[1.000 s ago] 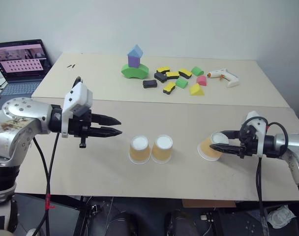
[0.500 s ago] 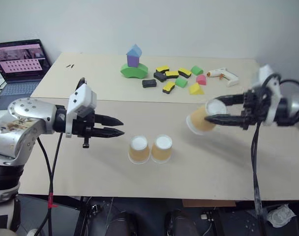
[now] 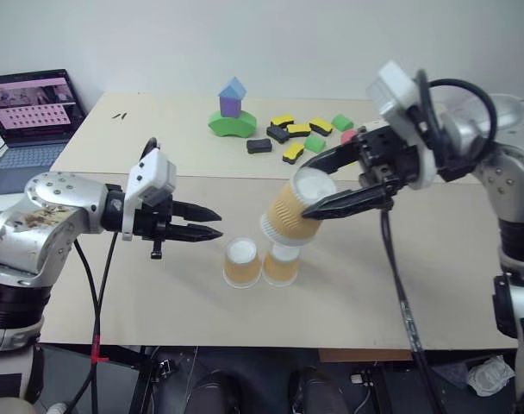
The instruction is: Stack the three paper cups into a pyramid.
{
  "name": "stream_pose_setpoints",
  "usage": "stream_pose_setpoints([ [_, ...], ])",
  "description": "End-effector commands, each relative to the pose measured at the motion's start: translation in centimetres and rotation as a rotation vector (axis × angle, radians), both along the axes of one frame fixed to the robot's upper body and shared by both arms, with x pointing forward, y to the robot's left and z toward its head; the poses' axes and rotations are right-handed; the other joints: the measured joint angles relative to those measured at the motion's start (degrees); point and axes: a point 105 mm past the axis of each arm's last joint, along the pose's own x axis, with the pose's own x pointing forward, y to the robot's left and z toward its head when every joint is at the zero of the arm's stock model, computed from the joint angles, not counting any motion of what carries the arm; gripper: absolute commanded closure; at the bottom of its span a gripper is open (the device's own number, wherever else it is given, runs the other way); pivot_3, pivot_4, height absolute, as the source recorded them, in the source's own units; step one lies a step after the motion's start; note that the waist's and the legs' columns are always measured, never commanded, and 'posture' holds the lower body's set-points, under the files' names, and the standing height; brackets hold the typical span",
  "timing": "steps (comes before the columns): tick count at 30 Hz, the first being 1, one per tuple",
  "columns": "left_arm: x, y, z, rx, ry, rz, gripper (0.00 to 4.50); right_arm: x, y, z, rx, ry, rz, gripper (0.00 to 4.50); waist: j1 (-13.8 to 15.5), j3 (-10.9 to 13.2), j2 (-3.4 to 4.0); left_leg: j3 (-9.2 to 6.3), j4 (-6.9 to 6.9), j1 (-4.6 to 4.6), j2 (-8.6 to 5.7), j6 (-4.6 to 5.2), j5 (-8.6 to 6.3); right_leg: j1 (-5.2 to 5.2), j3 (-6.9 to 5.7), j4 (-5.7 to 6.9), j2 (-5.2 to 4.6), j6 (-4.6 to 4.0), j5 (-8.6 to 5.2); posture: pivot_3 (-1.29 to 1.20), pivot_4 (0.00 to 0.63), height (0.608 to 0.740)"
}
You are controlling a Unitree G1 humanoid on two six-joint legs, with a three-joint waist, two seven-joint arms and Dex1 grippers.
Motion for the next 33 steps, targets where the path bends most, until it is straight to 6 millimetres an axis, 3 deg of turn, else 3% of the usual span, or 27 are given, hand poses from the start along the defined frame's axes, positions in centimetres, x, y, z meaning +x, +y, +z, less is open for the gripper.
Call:
stream_pose_setpoints([
  [1, -0.3, -0.2, 0.9, 0.001, -0.045, -0.016, 3.02, 0.2, 0.9, 0.2, -0.003, -0.024, 0.024, 1.66, 0.1, 0.0, 0.0, -0.01, 0.02, -0.03, -0.01, 0.0, 0.0, -0.01, -0.03, 0.0, -0.01, 0.0, 0.0, 0.0, 0.15, 0.703],
  [12, -0.5, 0.2, 0.8, 0.009, -0.045, 0.004, 3.02, 3.4, 2.0, -3.0, -0.066, -0.032, -0.007, 1.66, -0.3, 0.0, 0.0, 0.02, 0.05, -0.1, -0.01, 0.0, 0.0, -0.15, 0.01, 0.14, -0.01, 0.01, 0.0, 0.0, 0.15, 0.703],
  [20, -0.6, 0.2, 0.8, 0.007, -0.048, 0.016, 3.02, 3.6, 3.6, -3.4, -0.074, -0.032, 0.042, 1.66, -0.4, 0.0, 0.0, 0.11, 0.28, -0.63, 0.0, 0.0, 0.01, -0.82, 0.11, 0.49, -0.01, 0.01, -0.01, 0.0, 0.15, 0.703],
  [29, -0.8, 0.1, 0.9, 0.001, -0.049, 0.019, 3.02, 3.8, 3.7, -4.1, -0.09, -0.023, 0.042, 1.66, -0.4, 0.0, 0.0, 0.06, 0.45, -0.73, 0.02, 0.0, 0.01, -0.87, 0.08, 0.59, -0.01, 0.0, -0.01, 0.0, 0.15, 0.703],
  [31, -0.8, 0.0, 0.8, 0.001, -0.049, 0.018, 3.02, 3.9, 3.7, -4.1, -0.087, -0.024, 0.036, 0.67, -0.4, 0.0, 0.0, 0.06, 0.47, -0.73, 0.02, 0.0, 0.01, -0.87, 0.08, 0.61, -0.01, 0.0, -0.01, 0.0, 0.15, 0.703],
  [32, -0.7, 0.0, 0.8, 0.0, -0.049, 0.019, 3.02, 4.0, 3.6, -4.1, -0.086, -0.025, 0.035, 0.55, -0.4, 0.0, 0.0, 0.06, 0.47, -0.73, 0.03, 0.0, 0.01, -0.87, 0.08, 0.61, -0.01, 0.0, -0.01, 0.0, 0.15, 0.703],
  [33, -0.7, 0.0, 0.8, -0.001, -0.049, 0.02, 3.02, 4.0, 3.6, -4.1, -0.086, -0.025, 0.035, 0.15, -0.4, 0.0, 0.0, 0.06, 0.48, -0.73, 0.03, 0.0, 0.01, -0.87, 0.08, 0.62, -0.01, 0.0, -0.01, 0.0, 0.15, 0.703],
])
